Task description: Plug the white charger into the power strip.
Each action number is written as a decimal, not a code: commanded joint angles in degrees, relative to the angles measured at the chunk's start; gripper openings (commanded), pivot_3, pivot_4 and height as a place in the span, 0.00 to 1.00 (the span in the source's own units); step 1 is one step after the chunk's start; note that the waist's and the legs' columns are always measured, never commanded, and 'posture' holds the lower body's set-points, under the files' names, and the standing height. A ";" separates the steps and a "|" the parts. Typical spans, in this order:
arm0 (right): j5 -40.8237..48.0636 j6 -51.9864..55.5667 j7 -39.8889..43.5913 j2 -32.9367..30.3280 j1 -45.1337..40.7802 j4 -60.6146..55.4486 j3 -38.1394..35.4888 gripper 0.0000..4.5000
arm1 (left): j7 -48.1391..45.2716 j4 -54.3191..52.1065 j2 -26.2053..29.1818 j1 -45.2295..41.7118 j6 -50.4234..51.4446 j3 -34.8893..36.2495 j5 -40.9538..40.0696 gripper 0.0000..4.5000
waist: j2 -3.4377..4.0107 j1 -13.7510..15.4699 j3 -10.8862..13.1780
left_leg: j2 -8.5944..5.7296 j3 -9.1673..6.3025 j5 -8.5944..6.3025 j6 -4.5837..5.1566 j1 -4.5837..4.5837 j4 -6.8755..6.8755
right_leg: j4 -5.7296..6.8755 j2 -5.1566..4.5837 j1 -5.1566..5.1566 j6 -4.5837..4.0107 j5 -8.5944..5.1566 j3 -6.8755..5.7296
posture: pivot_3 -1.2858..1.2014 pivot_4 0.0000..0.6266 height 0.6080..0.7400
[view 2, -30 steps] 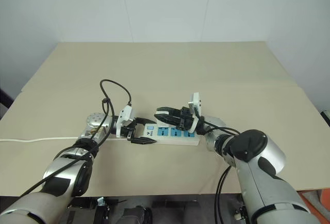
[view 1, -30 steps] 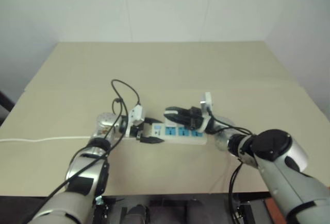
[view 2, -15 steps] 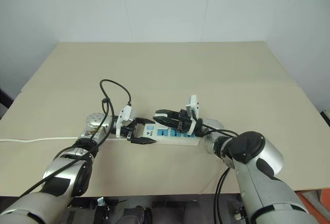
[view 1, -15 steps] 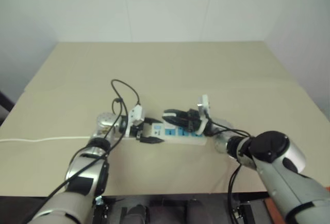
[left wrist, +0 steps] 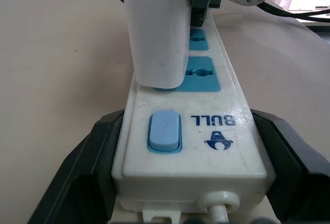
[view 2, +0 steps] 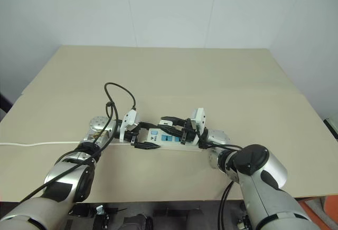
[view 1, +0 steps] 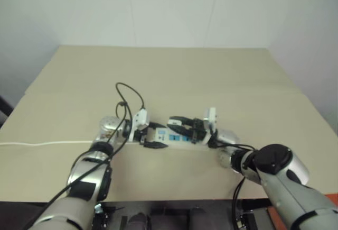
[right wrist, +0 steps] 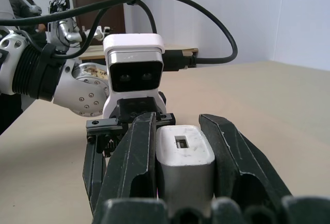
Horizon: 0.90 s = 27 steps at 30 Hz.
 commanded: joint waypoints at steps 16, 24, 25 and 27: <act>-1.69 7.42 -2.64 -2.02 4.34 1.41 9.00 0.25 | -0.74 -0.82 0.87 -1.15 -0.29 0.91 -1.11 0.73 | -0.14 0.00 -0.11 | 0.02 0.00 -0.14 0.17 0.32 -0.13 | -0.07 0.00 0.25 -0.03 0.02 0.01 | 0.52 0.24 1.00; -1.30 10.54 -3.43 -2.72 3.74 1.41 12.99 0.25 | -0.84 -1.03 1.38 -0.92 -0.52 1.02 -0.97 0.73 | -0.16 0.00 -0.13 | 0.10 0.00 -0.37 0.20 0.89 -0.20 | -0.33 0.08 0.88 -0.03 0.02 0.00 | 0.52 0.24 1.00; -1.08 11.06 -3.40 -2.74 3.62 1.41 13.15 0.25 | -0.84 -1.04 1.42 -0.91 -0.50 1.06 -0.94 0.73 | -0.16 -0.01 -0.14 | 0.11 0.00 -0.42 0.18 0.90 -0.20 | -0.34 0.10 0.89 -0.03 0.01 0.00 | 0.52 0.24 1.00; -0.80 11.90 -3.55 -2.76 3.39 1.41 13.36 0.25 | -0.84 -1.04 1.47 -0.90 -0.47 1.12 -0.90 0.73 | -0.16 -0.01 -0.15 | 0.19 0.00 -0.45 0.17 0.93 -0.20 | -0.33 0.10 0.90 -0.03 0.02 0.00 | 0.52 0.24 1.00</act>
